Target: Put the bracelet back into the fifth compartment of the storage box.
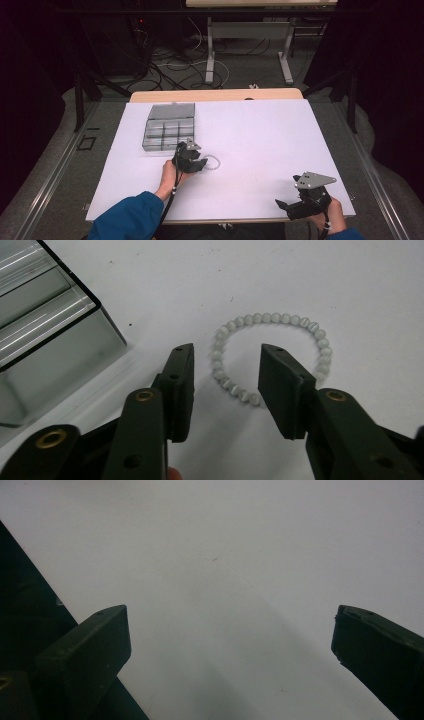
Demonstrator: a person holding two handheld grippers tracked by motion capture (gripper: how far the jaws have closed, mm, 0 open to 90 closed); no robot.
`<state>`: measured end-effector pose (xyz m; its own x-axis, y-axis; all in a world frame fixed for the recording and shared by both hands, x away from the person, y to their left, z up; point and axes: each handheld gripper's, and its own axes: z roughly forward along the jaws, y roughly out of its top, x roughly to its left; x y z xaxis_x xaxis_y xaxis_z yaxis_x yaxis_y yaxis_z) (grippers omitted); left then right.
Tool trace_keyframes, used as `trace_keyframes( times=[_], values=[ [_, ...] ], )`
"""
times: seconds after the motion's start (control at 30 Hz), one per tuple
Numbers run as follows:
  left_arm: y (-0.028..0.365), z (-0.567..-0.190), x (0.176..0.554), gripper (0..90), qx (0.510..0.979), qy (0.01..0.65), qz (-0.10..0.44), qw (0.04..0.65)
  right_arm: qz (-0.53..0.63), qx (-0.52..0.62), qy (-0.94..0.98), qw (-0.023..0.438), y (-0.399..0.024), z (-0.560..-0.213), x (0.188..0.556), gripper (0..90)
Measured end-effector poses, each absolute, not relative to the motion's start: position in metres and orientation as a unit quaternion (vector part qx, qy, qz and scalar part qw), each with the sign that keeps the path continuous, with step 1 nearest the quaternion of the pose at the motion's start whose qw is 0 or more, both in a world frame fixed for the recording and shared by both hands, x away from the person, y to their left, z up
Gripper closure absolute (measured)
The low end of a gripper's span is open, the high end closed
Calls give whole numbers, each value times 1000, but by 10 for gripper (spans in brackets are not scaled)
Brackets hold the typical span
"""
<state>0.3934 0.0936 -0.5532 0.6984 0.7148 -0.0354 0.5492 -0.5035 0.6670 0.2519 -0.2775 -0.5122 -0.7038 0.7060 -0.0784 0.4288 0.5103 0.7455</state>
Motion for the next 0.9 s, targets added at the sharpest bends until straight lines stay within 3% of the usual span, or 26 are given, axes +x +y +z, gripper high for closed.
trace_keyframes(
  times=[0.5, 0.9],
  values=[
    [95, -559, 396, 849, 860, 354, 133, 342, 354, 330, 854, 192, -276, -512, 252, 22],
    [87, -554, 388, 860, 874, 319, 143, 338, 352, 327, 854, 200, -276, -512, 254, 23]
  ],
)
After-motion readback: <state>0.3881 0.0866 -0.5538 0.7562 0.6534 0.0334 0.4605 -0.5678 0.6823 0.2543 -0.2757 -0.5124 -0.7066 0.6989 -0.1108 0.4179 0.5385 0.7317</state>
